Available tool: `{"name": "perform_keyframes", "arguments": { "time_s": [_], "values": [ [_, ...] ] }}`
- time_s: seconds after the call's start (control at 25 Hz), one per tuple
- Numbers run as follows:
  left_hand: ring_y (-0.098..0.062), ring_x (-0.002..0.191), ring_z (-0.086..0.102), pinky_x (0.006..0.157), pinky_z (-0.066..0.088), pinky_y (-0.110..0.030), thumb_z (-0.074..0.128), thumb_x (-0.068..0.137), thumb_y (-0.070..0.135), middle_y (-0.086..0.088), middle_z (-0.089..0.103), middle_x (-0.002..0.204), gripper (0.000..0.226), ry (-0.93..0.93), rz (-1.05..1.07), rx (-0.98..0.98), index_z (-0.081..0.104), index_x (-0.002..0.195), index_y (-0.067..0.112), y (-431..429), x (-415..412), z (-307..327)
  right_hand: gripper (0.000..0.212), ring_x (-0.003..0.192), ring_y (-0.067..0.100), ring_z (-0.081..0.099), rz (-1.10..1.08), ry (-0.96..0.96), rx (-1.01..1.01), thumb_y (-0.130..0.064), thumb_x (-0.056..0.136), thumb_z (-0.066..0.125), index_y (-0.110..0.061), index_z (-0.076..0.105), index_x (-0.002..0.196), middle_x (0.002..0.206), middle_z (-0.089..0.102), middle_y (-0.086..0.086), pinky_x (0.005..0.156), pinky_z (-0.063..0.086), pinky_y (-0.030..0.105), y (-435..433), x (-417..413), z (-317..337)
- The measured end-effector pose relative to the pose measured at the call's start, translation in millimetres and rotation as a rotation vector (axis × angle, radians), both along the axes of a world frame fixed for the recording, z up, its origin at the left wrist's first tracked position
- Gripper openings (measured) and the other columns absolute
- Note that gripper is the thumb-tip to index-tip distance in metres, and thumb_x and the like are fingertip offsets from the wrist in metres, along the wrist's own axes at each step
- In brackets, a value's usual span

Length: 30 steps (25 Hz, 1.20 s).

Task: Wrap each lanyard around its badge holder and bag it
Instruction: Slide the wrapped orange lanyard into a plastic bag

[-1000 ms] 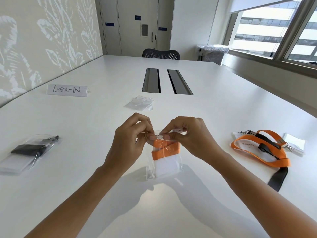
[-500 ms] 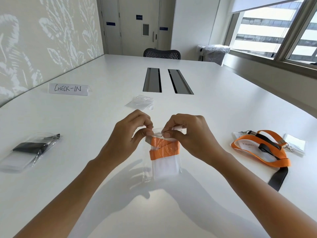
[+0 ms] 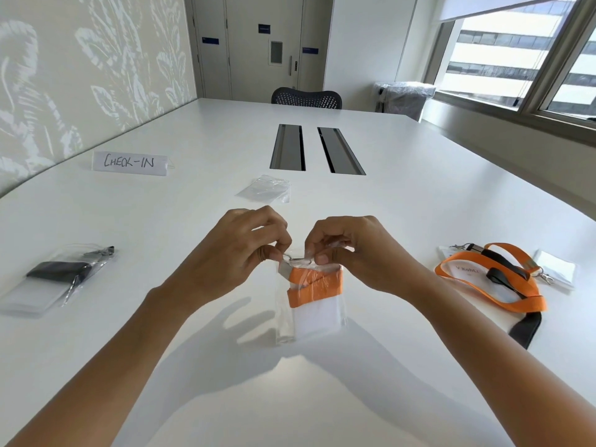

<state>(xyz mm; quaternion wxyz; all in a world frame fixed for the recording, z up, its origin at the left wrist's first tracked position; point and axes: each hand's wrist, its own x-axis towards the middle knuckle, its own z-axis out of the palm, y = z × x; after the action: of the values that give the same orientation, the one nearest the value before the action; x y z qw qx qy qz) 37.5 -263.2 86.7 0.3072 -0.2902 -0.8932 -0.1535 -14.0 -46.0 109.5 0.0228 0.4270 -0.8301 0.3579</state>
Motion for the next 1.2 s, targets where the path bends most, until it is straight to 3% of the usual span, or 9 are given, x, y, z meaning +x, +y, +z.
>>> {"name": "perform_keyframes", "arguments": {
  "time_s": [0.16,0.28,0.44,0.52,0.64,0.84,0.96,1.08,1.2],
  "values": [
    [-0.013,0.07,0.053,0.066,0.047,-0.029,0.06,0.088,-0.004,0.005,0.055,0.09,0.015,-0.084,0.041,0.129,0.059,0.087,0.011,7,0,-6,0.035,0.076,0.012,0.064,-0.035,0.062,0.035,0.016,0.078,0.06,-0.017,0.07,0.084,0.079,0.067,0.0,0.074,0.051,0.028,2,-1,1],
    [-0.013,0.071,0.059,0.067,0.051,-0.033,0.056,0.088,-0.009,0.003,0.058,0.084,0.021,-0.133,0.057,0.312,0.057,0.087,0.011,14,-2,-12,0.031,0.074,0.008,0.065,-0.065,0.086,0.036,0.01,0.08,0.064,-0.02,0.071,0.083,0.077,0.069,-0.006,0.074,0.051,0.021,4,-3,2],
    [-0.013,0.074,0.068,0.063,0.057,-0.022,0.056,0.094,0.01,0.007,0.066,0.092,0.01,-0.337,0.021,0.62,0.057,0.093,0.02,21,-2,-13,0.011,0.073,0.003,0.068,-0.119,0.062,-0.017,-0.007,0.082,0.074,-0.017,0.073,0.085,0.081,0.074,-0.012,0.074,0.053,0.017,5,-5,0],
    [-0.012,0.073,0.068,0.064,0.058,-0.025,0.064,0.09,0.017,0.008,0.066,0.096,0.006,-0.405,0.033,0.621,0.061,0.093,0.021,23,-3,-16,0.006,0.076,0.0,0.069,-0.137,0.055,-0.028,-0.009,0.082,0.074,-0.013,0.075,0.086,0.082,0.075,-0.009,0.075,0.054,0.015,4,-5,-4],
    [-0.012,0.067,0.067,0.064,0.056,-0.023,0.075,0.079,0.011,0.004,0.065,0.09,0.011,-0.366,0.09,0.599,0.064,0.081,0.016,23,-4,-20,0.003,0.076,-0.001,0.069,-0.137,0.015,0.008,-0.011,0.083,0.074,-0.014,0.074,0.084,0.079,0.075,-0.009,0.071,0.048,0.008,2,-7,-8],
    [-0.008,0.063,0.067,0.062,0.051,-0.013,0.074,0.079,0.001,0.0,0.062,0.079,0.013,-0.306,0.128,0.576,0.062,0.078,0.006,22,-6,-22,0.01,0.067,-0.002,0.063,-0.18,-0.085,0.095,-0.02,0.08,0.078,-0.026,0.071,0.079,0.069,0.068,-0.02,0.062,0.044,0.007,6,-13,-9],
    [-0.007,0.066,0.067,0.063,0.052,-0.013,0.072,0.08,0.001,-0.002,0.062,0.081,0.011,-0.293,0.104,0.581,0.063,0.08,0.005,22,-4,-21,0.014,0.06,-0.001,0.063,-0.179,-0.069,0.041,-0.01,0.078,0.079,-0.022,0.07,0.077,0.061,0.065,-0.022,0.061,0.044,0.007,5,-12,-10],
    [-0.007,0.07,0.067,0.064,0.051,-0.012,0.073,0.078,-0.001,0.0,0.062,0.089,0.013,-0.286,0.074,0.595,0.064,0.081,0.008,22,-3,-18,0.017,0.06,0.006,0.065,-0.163,-0.076,0.003,0.001,0.076,0.076,-0.015,0.072,0.076,0.062,0.068,-0.013,0.061,0.048,0.008,5,-12,-8],
    [-0.006,0.068,0.065,0.065,0.049,-0.011,0.069,0.075,-0.014,0.006,0.061,0.091,0.022,-0.259,0.082,0.536,0.064,0.074,0.008,21,-4,-17,0.03,0.058,0.0,0.064,-0.171,-0.078,0.0,0.013,0.076,0.065,-0.017,0.072,0.073,0.062,0.068,-0.011,0.059,0.046,0.007,4,-11,-9]
  ]
}}
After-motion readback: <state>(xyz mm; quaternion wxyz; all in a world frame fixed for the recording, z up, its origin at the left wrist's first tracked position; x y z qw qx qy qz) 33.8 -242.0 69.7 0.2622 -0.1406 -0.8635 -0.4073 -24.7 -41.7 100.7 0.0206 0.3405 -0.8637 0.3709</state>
